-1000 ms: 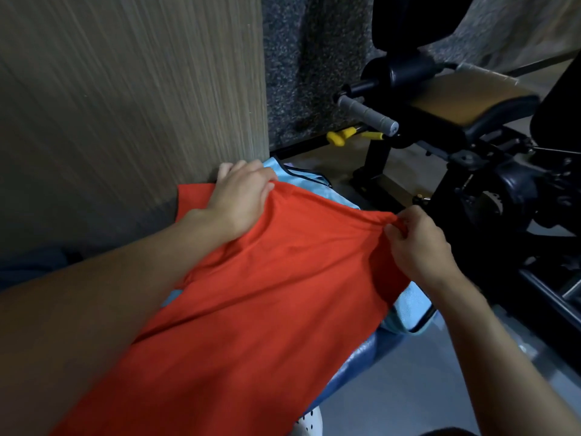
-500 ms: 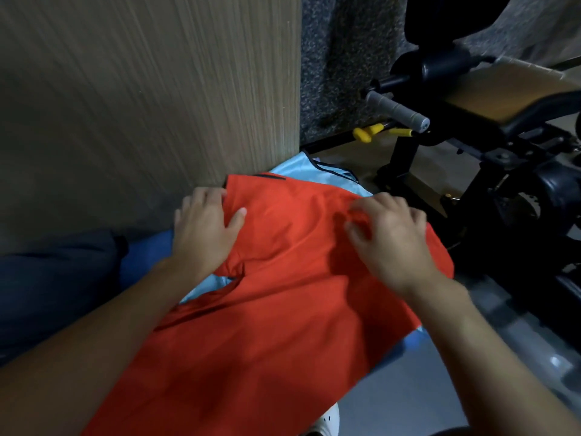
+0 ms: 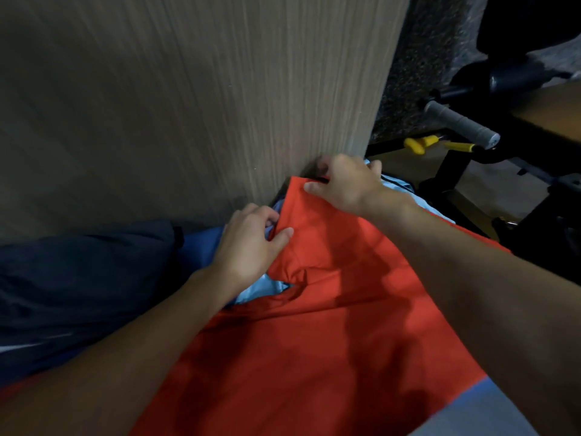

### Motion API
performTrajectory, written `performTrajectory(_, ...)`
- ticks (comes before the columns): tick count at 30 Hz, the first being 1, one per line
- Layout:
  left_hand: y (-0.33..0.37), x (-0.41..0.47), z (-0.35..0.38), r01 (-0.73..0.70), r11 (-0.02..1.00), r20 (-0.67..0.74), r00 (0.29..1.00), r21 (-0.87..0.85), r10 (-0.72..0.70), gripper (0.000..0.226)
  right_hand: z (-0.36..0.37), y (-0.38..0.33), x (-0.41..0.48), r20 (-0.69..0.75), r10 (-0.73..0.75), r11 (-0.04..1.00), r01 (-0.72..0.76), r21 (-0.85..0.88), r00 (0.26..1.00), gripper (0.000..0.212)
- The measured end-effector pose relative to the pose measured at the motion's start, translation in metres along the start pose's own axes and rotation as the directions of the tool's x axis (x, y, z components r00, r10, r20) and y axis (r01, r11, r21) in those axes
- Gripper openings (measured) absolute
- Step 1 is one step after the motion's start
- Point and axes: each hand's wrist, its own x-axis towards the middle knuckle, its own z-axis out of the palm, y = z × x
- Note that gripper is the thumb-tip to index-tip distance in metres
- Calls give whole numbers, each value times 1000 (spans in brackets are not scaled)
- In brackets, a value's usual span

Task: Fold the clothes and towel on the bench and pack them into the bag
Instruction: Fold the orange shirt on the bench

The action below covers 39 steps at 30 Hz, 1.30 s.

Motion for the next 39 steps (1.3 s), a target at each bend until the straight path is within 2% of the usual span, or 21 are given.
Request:
performTrajectory(3, 1, 0, -3, 17, 999, -11, 1000, -52, -17, 49, 0, -5, 4, 43, -31, 996, 35, -85, 999, 25)
performTrajectory(5, 1, 1, -5, 26, 996, -14, 1000, -80, -27, 46, -1, -3, 4, -17, -18, 1000, 18, -10, 1000, 16)
performTrajectory(8, 1, 3, -5, 151, 976, 77, 987, -158, -141, 42, -6, 1, 1, -153, 126, 970, -90, 225, 980, 25)
performTrajectory(10, 0, 5, -3, 223, 949, 158, 969, -221, -191, 48, -7, 5, -1, -181, 156, 956, -103, 275, 971, 28)
performTrajectory(12, -3, 8, -1, 237, 925, 202, 962, -297, -181, 39, -6, 7, -3, -200, 142, 957, -84, 277, 969, 28)
performTrajectory(14, -3, 10, 0, 216, 913, 174, 971, -346, -164, 10, -4, 9, -4, -234, 150, 955, -80, 286, 961, 28)
performTrajectory(18, 2, 22, 2, 153, 915, 27, 988, -374, -155, 13, -1, 18, -2, -288, 189, 953, -104, 284, 939, 27)
performTrajectory(20, 5, 28, 2, 138, 935, 17, 990, -328, -141, 6, 1, 20, -5, -308, 177, 971, -115, 208, 935, 29)
performTrajectory(21, 5, 30, 3, 144, 942, 25, 989, -304, -143, 5, 1, 20, -12, -332, 145, 988, -116, 106, 932, 33)
performTrajectory(24, 6, 23, 3, 140, 963, 6, 990, -230, -142, 16, 3, 13, -52, -410, -77, 985, 7, -171, 909, 38)
performTrajectory(26, 9, 5, -1, 14, 999, -97, 995, -34, -17, 27, 15, 8, -89, -328, -237, 956, 160, -246, 914, 40)
performTrajectory(28, 15, -25, -7, -157, 985, -119, 979, 71, 165, 33, 34, 12, -119, -171, -291, 932, 238, -274, 941, 49)
performTrajectory(30, 16, -59, -9, -302, 947, -14, 952, 106, 305, 38, 50, 22, -132, -25, -281, 915, 260, -309, 959, 58)
performTrajectory(32, 6, -84, -5, -380, 901, 134, 924, 209, 359, 44, 59, 33, -132, 56, -271, 896, 273, -351, 961, 63)
performTrajectory(35, -10, -98, -2, -403, 850, 353, 892, 340, 282, 60, 52, 25, -136, 59, -247, 909, 252, -333, 967, 65)
performTrajectory(39, -10, -95, -8, -374, 846, 369, 900, 379, 232, 68, 49, -8, -185, 26, -366, 893, 359, -273, 930, 66)
